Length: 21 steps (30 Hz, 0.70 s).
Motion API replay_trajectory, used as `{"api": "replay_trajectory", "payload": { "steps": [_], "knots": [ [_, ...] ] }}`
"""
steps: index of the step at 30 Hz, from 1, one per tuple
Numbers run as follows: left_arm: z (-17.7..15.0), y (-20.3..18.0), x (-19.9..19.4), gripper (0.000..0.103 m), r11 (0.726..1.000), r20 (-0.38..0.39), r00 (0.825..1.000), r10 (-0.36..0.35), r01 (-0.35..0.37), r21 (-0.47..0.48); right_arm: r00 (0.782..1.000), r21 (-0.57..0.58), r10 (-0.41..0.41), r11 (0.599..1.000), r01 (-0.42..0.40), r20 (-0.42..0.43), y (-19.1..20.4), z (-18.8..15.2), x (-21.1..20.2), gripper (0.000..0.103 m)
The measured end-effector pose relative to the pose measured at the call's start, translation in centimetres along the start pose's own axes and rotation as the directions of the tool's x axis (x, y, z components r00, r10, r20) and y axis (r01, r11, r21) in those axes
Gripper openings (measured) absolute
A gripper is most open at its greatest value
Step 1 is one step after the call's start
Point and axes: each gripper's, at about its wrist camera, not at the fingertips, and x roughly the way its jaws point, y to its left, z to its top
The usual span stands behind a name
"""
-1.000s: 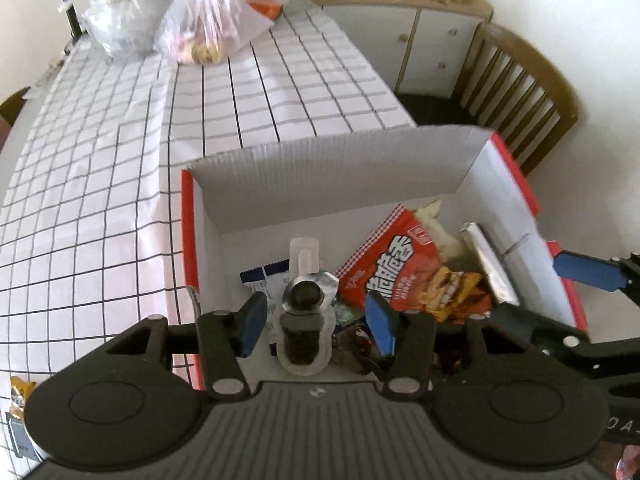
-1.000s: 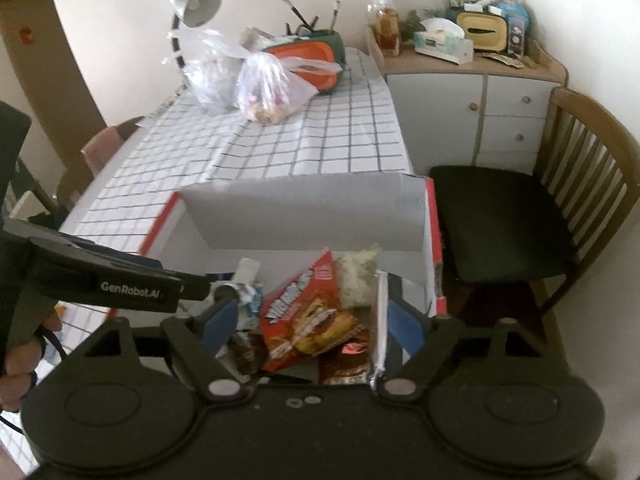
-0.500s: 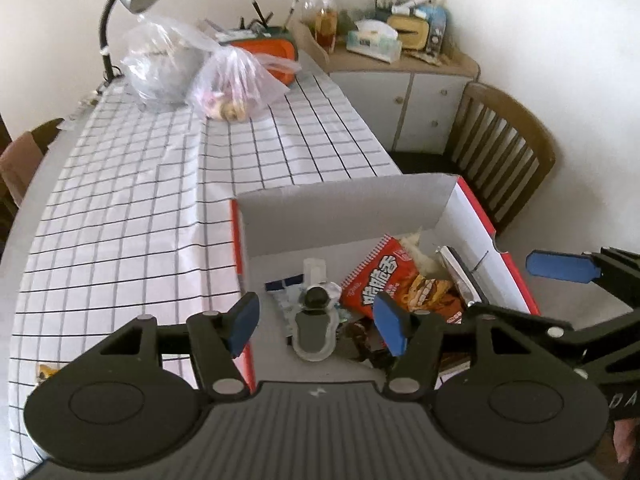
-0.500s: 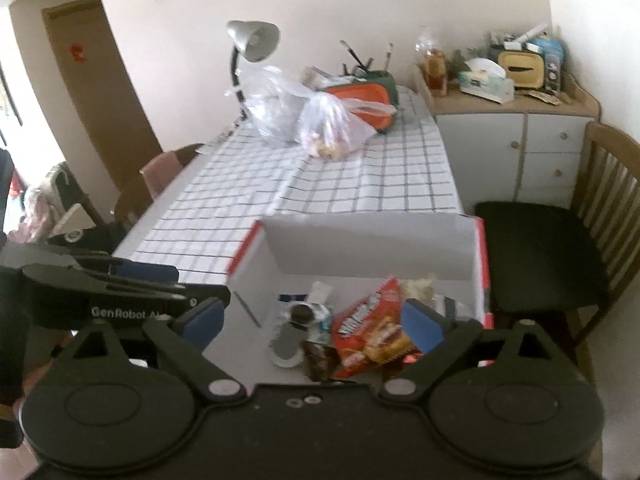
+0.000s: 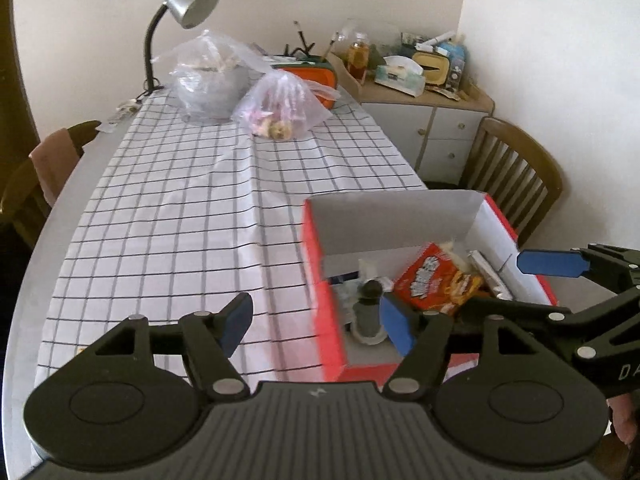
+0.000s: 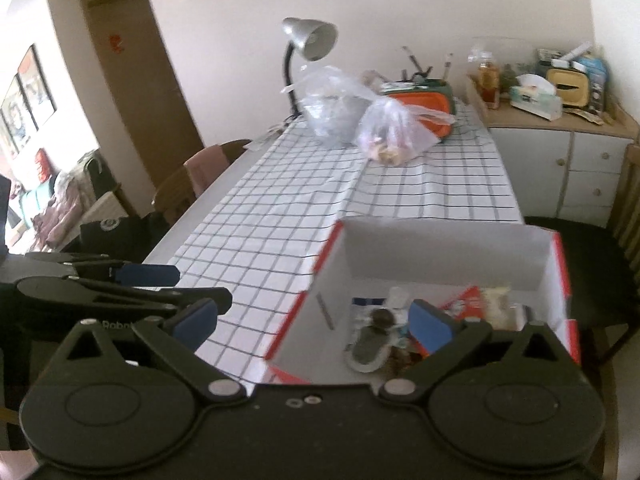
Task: Organize snacks
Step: 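Move both tools back over the yellow packet and blue-grey packet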
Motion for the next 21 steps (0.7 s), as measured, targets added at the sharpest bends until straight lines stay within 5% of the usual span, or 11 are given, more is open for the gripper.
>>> {"api": "replay_trajectory", "payload": {
  "steps": [6,21],
  "knots": [
    [-1.7,4.7,-1.0,0.077,0.999,0.012,1.000,0.012,-0.012,-0.030,1.000,-0.019,0.008,1.000,-0.008,-0.025,4.0,-0.3,2.4,0.103],
    [-6.5,16.8,-1.5,0.078,0.996,-0.057,0.996,0.067,-0.070,-0.060,0.989,-0.033,0.013,0.999,-0.018,-0.145,12.9,-1.2,10.1,0.103]
  ]
}}
